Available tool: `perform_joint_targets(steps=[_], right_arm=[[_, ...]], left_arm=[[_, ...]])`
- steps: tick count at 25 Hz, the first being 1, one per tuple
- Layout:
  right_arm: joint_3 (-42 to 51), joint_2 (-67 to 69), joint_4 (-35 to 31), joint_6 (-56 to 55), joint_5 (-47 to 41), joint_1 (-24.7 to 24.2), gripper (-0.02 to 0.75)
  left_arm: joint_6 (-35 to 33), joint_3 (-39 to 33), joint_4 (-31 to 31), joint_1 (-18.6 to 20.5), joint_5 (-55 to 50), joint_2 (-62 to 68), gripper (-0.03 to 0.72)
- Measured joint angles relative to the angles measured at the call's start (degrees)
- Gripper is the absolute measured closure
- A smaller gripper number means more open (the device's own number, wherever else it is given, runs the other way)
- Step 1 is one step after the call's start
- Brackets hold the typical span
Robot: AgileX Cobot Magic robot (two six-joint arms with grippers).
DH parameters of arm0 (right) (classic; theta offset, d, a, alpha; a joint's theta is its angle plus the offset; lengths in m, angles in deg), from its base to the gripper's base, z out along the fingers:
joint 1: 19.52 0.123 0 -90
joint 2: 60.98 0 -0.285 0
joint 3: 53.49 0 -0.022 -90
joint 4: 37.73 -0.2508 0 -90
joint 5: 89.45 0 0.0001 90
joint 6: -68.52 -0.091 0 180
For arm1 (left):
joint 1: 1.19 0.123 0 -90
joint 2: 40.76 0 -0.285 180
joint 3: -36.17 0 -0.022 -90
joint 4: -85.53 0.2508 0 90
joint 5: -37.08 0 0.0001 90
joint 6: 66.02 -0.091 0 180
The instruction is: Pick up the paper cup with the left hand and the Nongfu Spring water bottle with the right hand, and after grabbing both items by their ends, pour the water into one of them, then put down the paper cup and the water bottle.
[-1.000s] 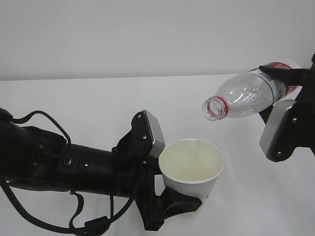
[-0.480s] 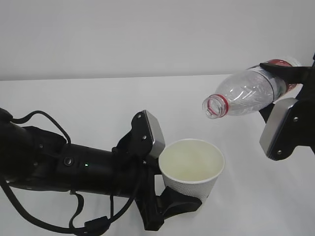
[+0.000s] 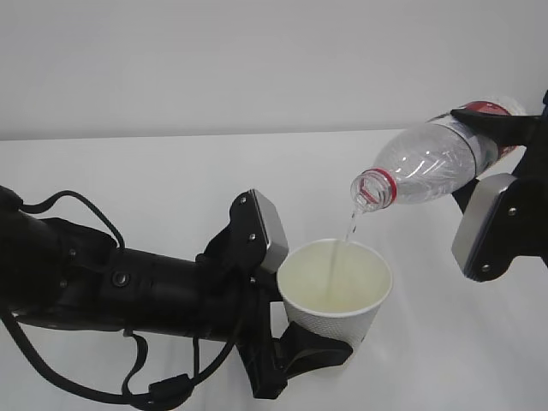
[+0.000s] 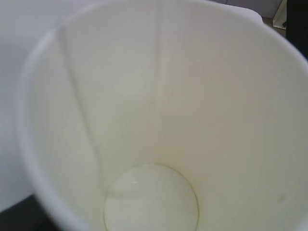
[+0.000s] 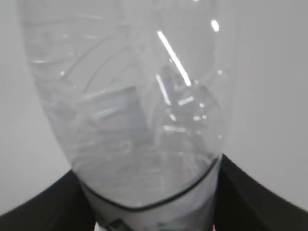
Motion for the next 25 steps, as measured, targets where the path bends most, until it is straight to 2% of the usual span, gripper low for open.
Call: perform_joint_targets(steps=[25], right_arm=[[0.0,0.0,0.0,0.8,0.1,0.0,0.263]], left_arm=[[0.0,0.0,0.0,0.0,0.0,0.0,0.146]])
